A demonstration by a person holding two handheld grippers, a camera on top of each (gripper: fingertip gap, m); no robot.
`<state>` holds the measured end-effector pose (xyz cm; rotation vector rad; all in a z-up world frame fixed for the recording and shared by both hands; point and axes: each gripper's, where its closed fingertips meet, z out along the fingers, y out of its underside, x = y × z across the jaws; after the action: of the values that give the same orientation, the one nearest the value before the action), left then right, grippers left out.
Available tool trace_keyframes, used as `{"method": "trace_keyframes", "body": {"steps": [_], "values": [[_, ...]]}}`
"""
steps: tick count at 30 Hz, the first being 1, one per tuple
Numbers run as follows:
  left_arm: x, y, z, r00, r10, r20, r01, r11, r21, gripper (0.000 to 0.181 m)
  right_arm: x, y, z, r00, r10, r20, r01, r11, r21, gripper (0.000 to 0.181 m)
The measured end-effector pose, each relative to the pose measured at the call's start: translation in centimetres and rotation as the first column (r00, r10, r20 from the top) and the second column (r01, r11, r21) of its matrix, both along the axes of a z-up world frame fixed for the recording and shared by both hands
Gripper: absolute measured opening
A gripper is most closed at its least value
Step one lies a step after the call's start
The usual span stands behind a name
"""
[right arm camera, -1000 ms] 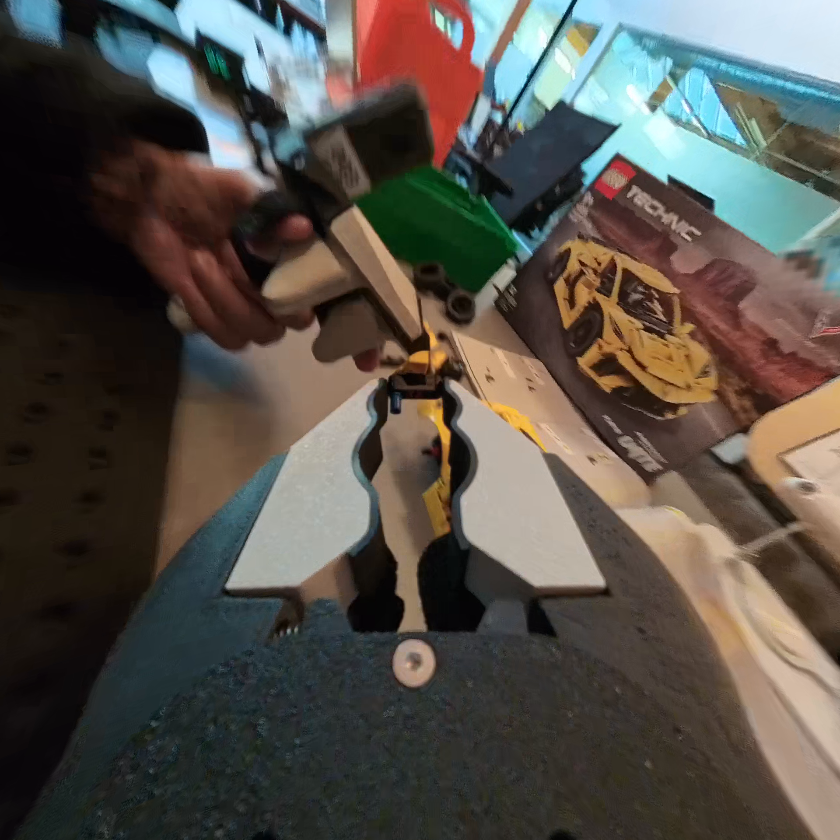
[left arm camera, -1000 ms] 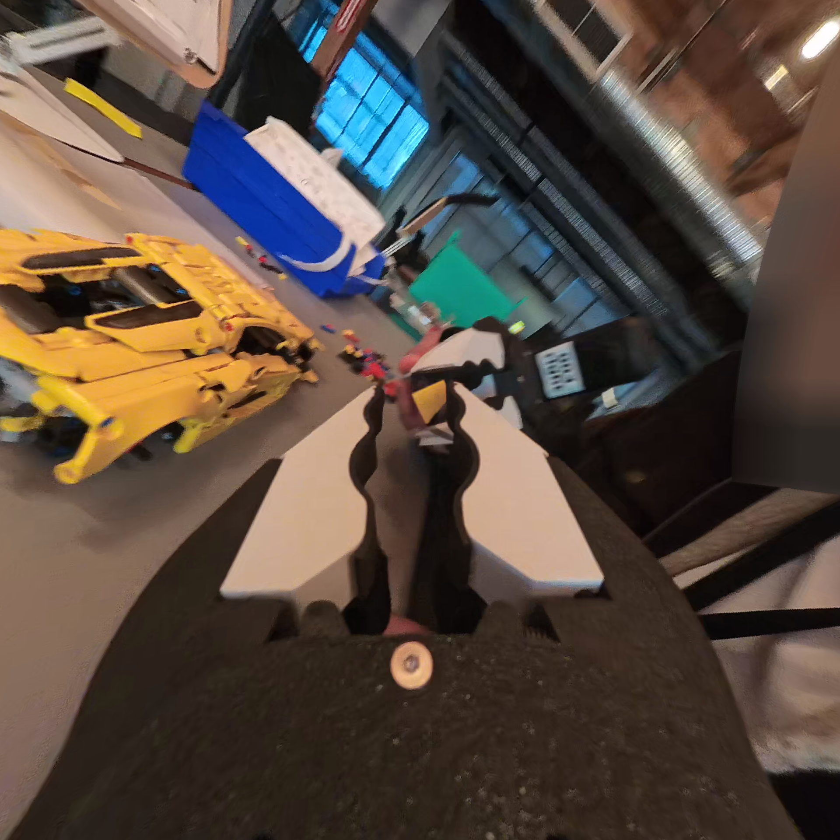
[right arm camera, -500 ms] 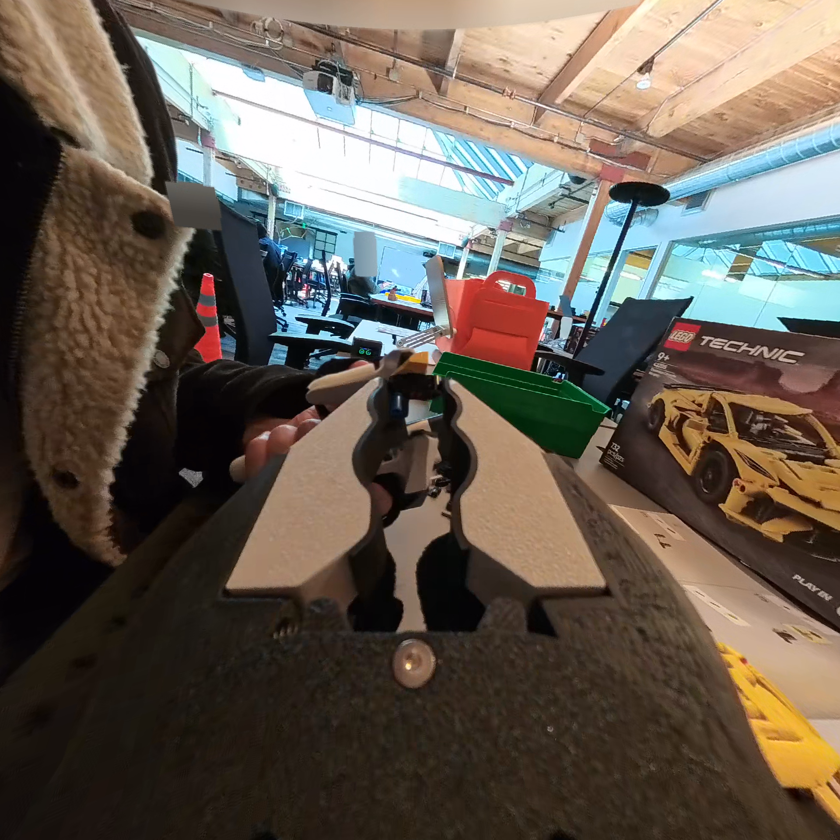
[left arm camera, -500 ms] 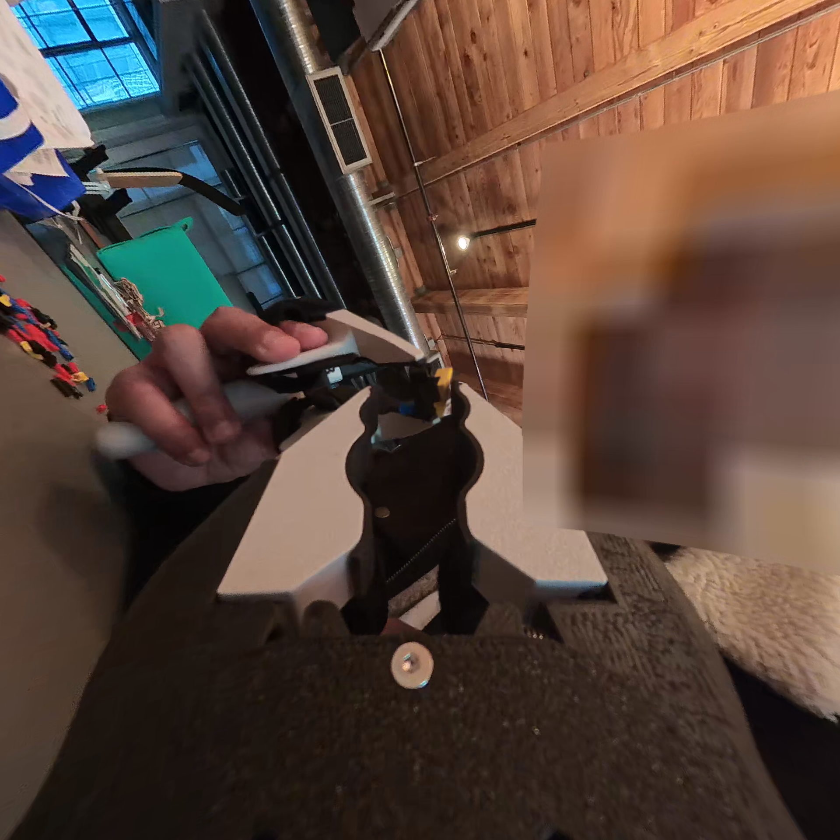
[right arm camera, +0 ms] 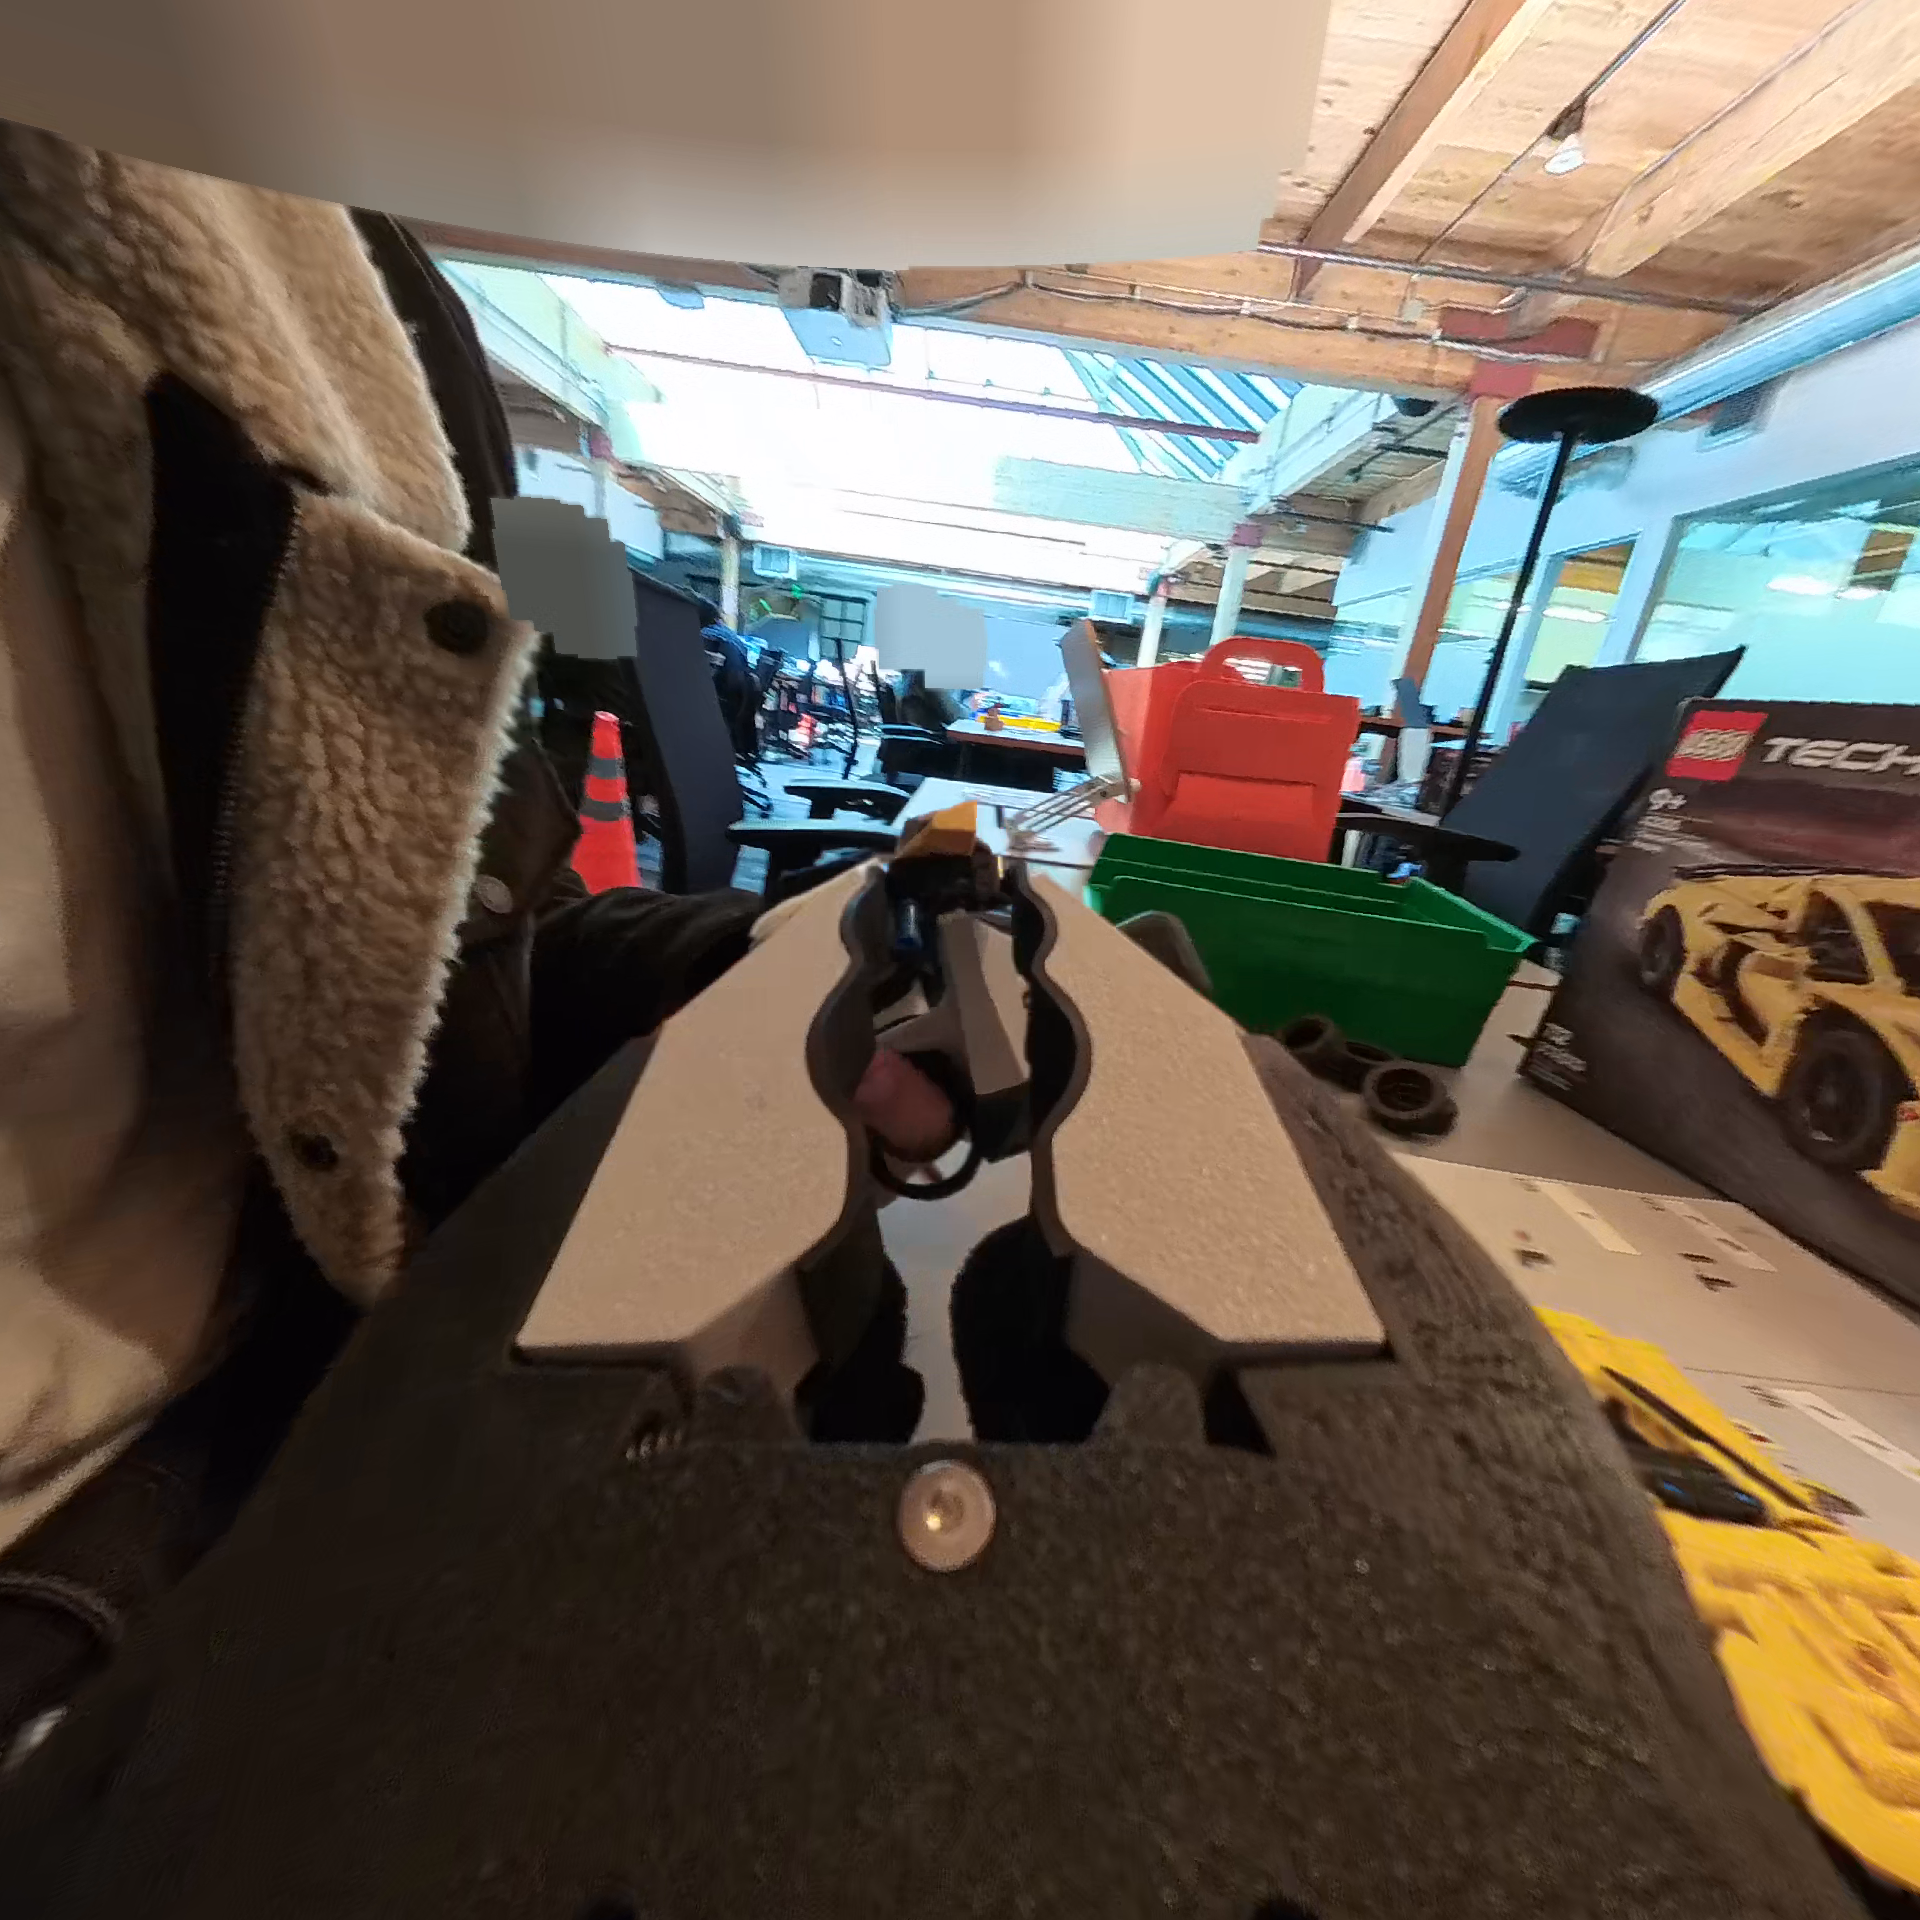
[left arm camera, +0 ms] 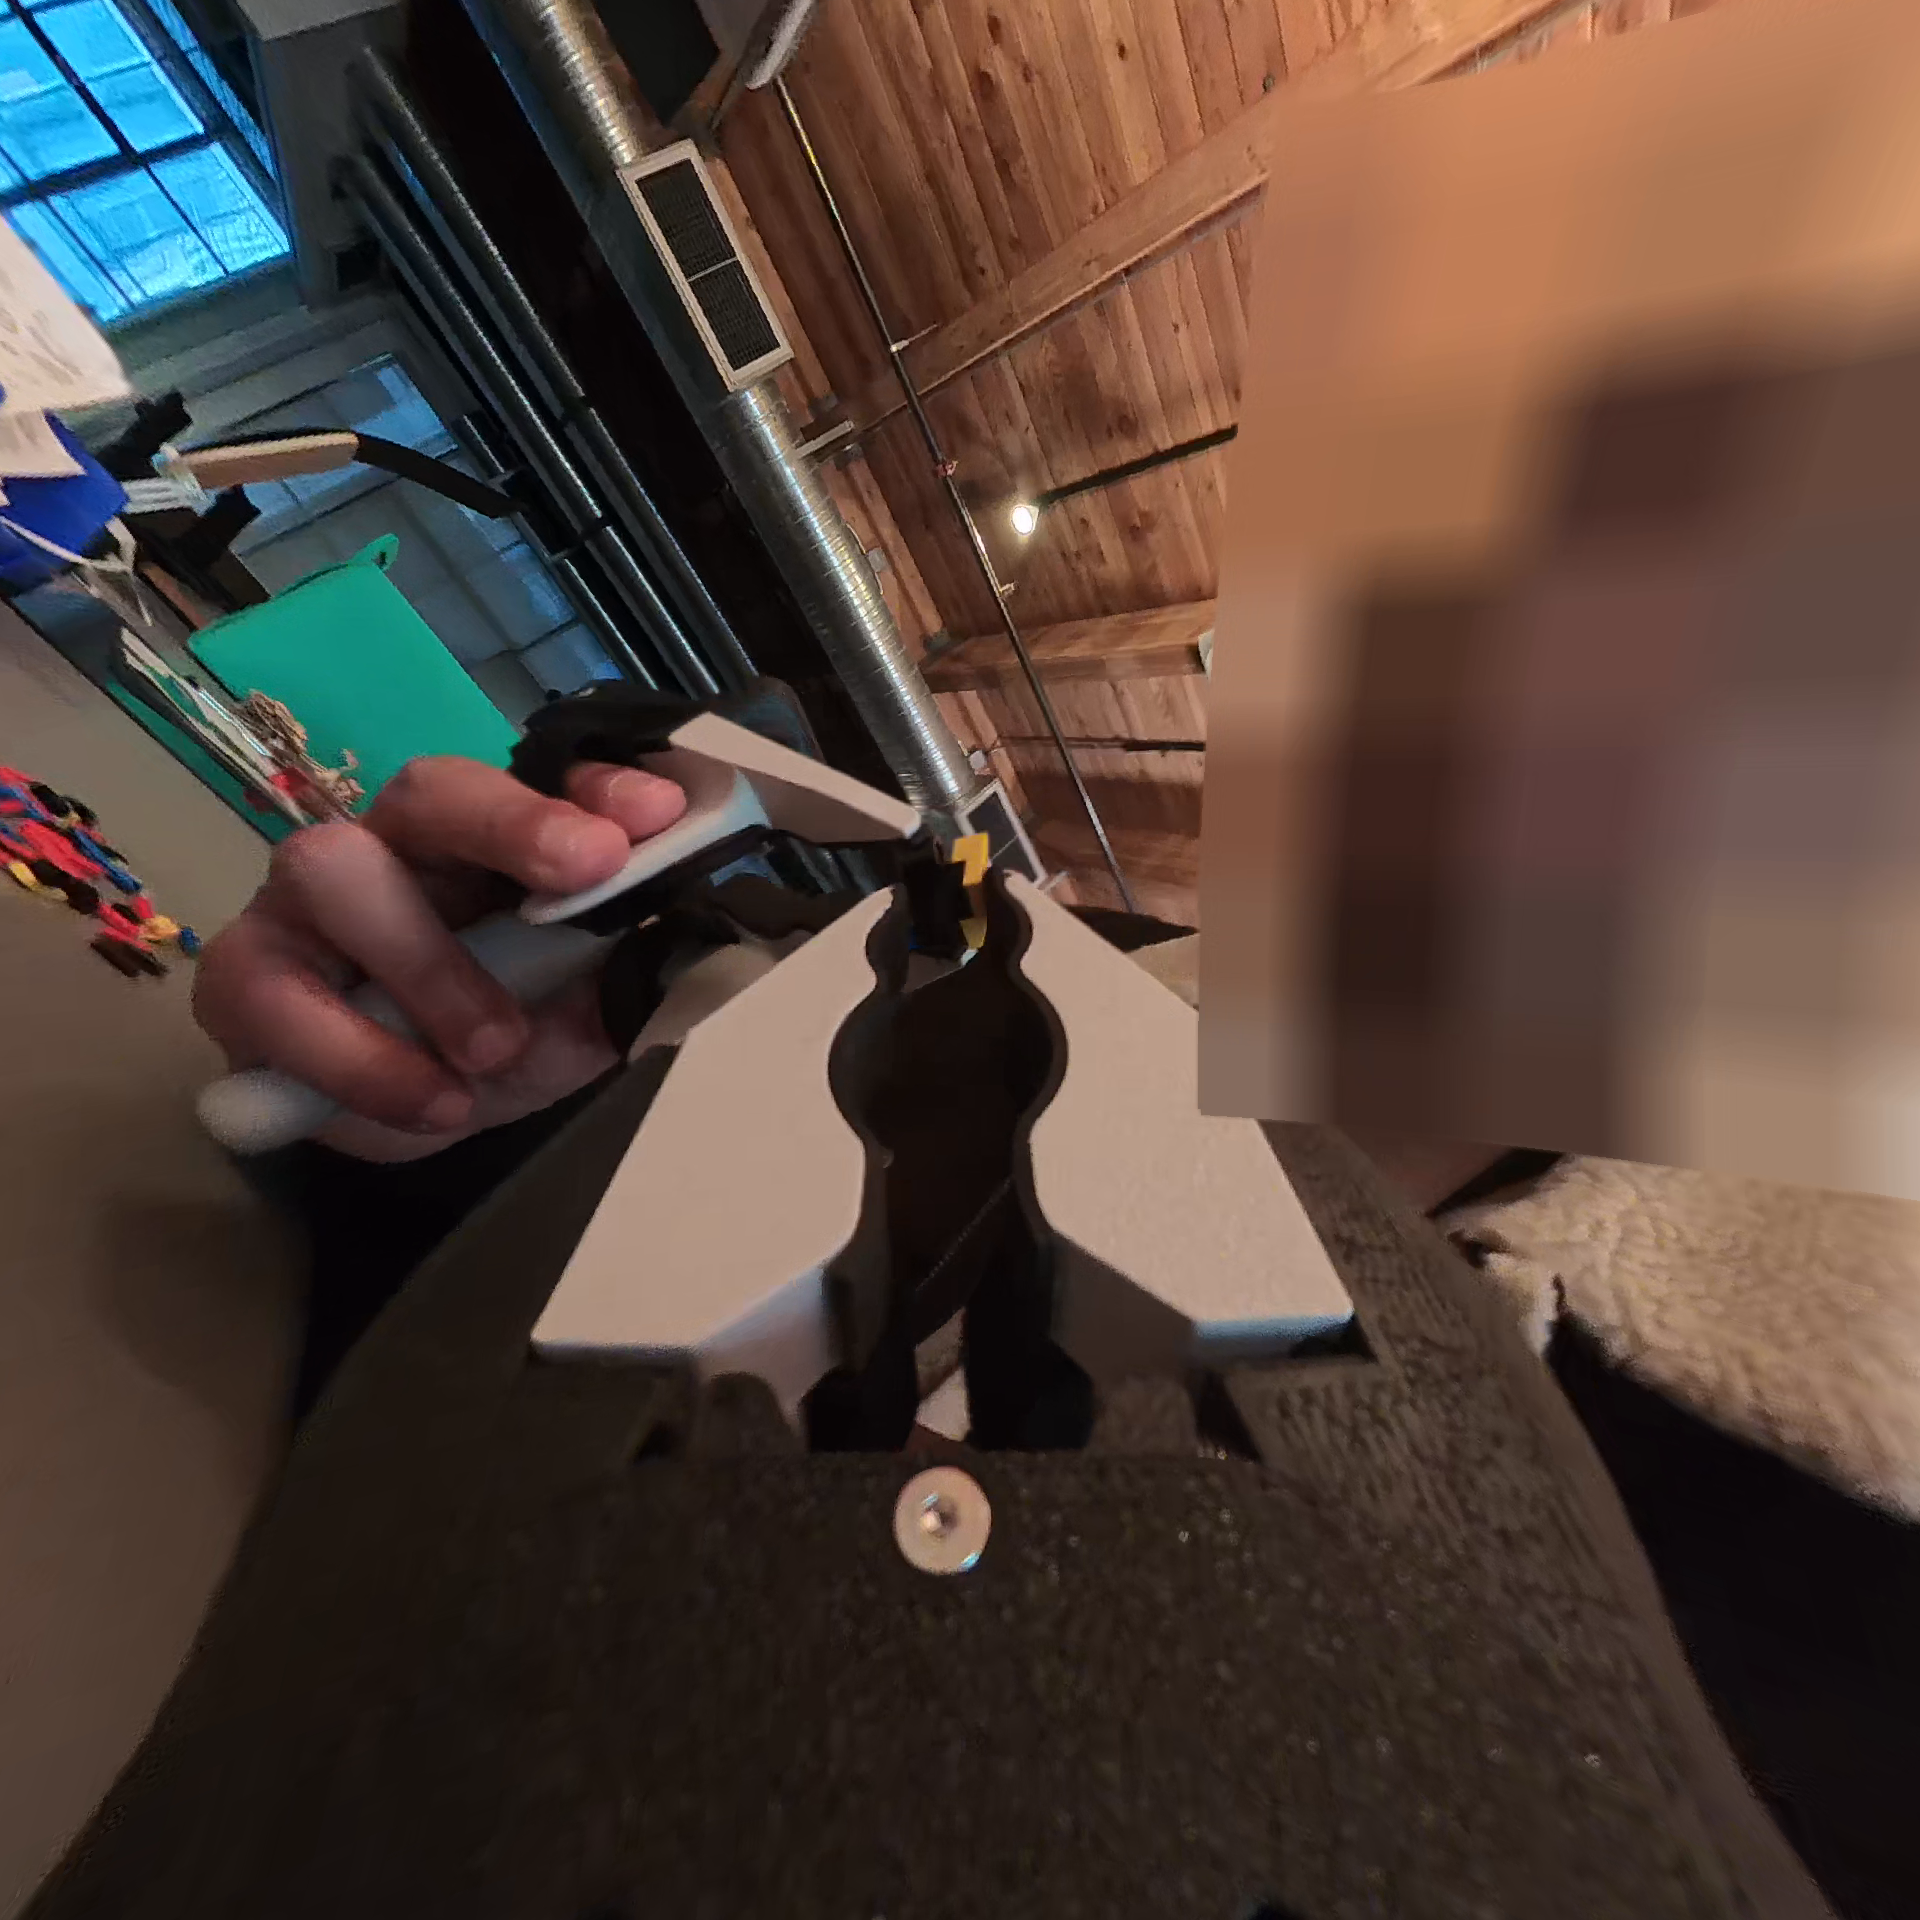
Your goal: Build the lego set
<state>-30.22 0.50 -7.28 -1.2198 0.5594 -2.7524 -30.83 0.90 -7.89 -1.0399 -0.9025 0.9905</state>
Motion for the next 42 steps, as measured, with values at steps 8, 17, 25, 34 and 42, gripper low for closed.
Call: {"method": "trace_keyframes", "body": {"steps": [8, 17, 25, 34, 42], "values": [[0.0, -0.5, -0.4, 1.0, -0.016, 0.006, 0.016, 1.0, 0.022, 0.013, 0.0, -0.4, -0.3, 0.987, 0.146, -0.066, -0.155, 0.976, -0.155, 0.022], [1.3, 4.1, -3.4, 0.933, 0.29, -0.212, -0.273, 0.956, 0.105, 0.014, 1.9, 3.6, -2.4, 0.977, -0.17, 0.131, 0.182, 0.98, -0.08, 0.04], [2.0, 5.9, -5.2, 0.866, 0.389, -0.314, -0.372, 0.921, 0.117, 0.013, 1.2, 6.0, -6.0, 0.752, -0.509, 0.417, 0.452, 0.86, 0.235, 0.047], [2.2, 5.4, -4.9, 0.874, 0.387, -0.294, -0.363, 0.922, 0.137, 0.014, 1.8, 6.1, -5.4, 0.759, -0.523, 0.388, 0.475, 0.852, 0.22, 0.015], [1.2, 7.0, -5.4, 0.805, 0.501, -0.316, -0.419, 0.859, 0.294, 0.023, 2.9, 5.8, -4.6, 0.93, -0.275, 0.242, 0.325, 0.925, -0.197, 0.006]]}}
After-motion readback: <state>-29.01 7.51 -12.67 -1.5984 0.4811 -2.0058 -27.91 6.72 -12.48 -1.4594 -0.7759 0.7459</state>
